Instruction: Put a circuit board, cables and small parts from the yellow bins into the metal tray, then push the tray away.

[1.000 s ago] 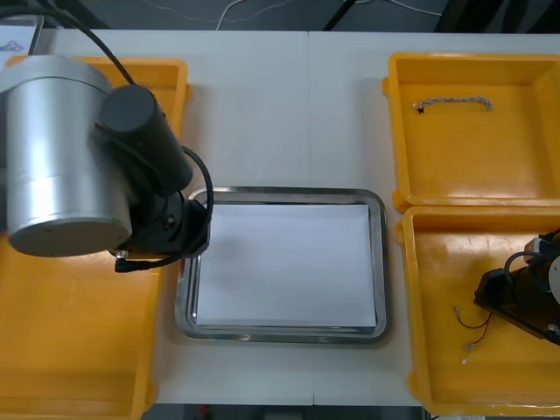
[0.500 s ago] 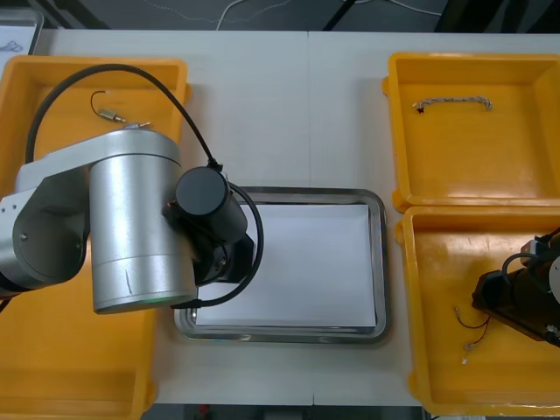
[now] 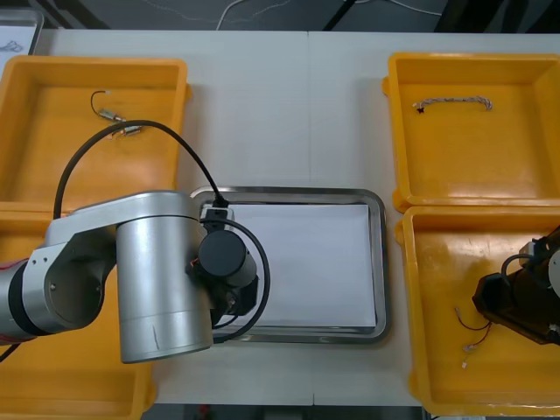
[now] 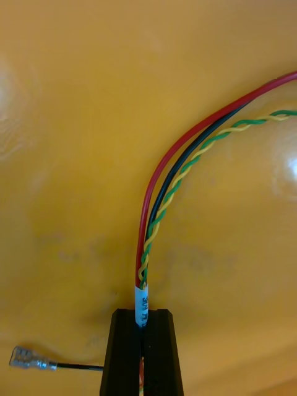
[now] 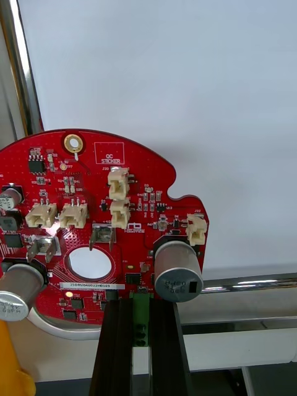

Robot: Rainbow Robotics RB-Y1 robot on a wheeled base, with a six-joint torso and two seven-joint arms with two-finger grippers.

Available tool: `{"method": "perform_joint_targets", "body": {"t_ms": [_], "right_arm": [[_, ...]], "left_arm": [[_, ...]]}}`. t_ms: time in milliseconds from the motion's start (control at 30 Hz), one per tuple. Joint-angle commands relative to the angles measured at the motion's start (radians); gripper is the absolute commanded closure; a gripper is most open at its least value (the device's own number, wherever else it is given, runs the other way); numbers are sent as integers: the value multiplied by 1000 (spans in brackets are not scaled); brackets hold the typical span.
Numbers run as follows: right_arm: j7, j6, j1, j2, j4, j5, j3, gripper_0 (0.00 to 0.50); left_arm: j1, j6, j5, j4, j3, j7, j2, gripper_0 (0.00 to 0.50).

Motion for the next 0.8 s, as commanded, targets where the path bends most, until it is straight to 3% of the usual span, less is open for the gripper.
{"method": "perform_joint_targets", "body": {"t_ms": [33, 300, 567, 800], "right_arm": [[29, 77, -49, -37, -83, -13, -10, 500], [51, 204, -90, -92, -205, -28, -48, 500], [100, 208, -119, -134, -322, -49, -91, 500], [285, 208, -121, -157, -363, -74, -151, 500]], "left_arm": [[17, -20, -45, 34, -50, -41, -55, 500], [15, -24, -61, 102, -69, -54, -88, 500], [15, -26, -58, 102, -101, -54, -78, 500], [15, -32, -40, 103, -104, -63, -79, 500]]}}
